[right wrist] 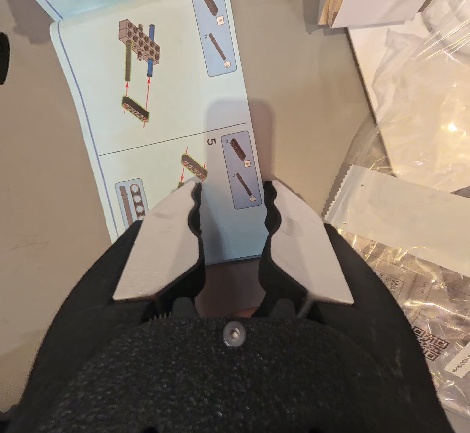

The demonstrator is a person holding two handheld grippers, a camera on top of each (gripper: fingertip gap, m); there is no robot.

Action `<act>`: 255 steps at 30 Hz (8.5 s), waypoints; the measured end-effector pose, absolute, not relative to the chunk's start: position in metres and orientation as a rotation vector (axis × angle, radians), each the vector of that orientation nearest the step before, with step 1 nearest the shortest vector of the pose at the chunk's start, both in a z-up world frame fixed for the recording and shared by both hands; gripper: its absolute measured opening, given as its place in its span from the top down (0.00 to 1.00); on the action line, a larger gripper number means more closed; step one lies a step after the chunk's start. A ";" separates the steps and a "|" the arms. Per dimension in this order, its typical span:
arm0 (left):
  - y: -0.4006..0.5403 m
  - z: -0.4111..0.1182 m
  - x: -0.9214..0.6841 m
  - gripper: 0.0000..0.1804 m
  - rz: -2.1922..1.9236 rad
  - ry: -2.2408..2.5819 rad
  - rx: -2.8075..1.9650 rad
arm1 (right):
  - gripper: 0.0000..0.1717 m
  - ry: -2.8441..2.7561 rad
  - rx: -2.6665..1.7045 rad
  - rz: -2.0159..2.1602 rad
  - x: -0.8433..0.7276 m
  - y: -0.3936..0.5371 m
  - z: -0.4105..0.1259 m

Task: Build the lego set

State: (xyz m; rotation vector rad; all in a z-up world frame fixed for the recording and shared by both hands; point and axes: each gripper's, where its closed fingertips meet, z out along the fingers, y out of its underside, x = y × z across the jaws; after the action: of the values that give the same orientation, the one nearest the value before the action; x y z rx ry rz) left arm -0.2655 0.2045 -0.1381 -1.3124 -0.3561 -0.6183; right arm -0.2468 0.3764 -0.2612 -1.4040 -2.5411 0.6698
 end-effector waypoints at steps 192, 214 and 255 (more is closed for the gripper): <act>0.307 -0.189 -0.226 1.00 -0.602 -0.482 -1.938 | 0.68 -2.091 -1.165 0.932 -0.188 0.322 -0.198; 0.267 -0.185 -0.279 1.00 -0.736 -0.692 -1.779 | 0.81 -1.823 -0.904 0.714 -0.205 0.283 -0.195; 0.271 -0.198 -0.234 0.85 0.255 -0.002 -2.063 | 0.99 -1.517 -1.485 1.095 -0.229 0.286 -0.164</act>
State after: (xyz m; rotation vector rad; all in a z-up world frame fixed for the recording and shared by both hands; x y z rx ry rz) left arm -0.2340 0.2706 -0.1981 -2.0632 -0.0018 0.2554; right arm -0.2288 0.2859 -0.1636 -1.4853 -1.5165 1.0948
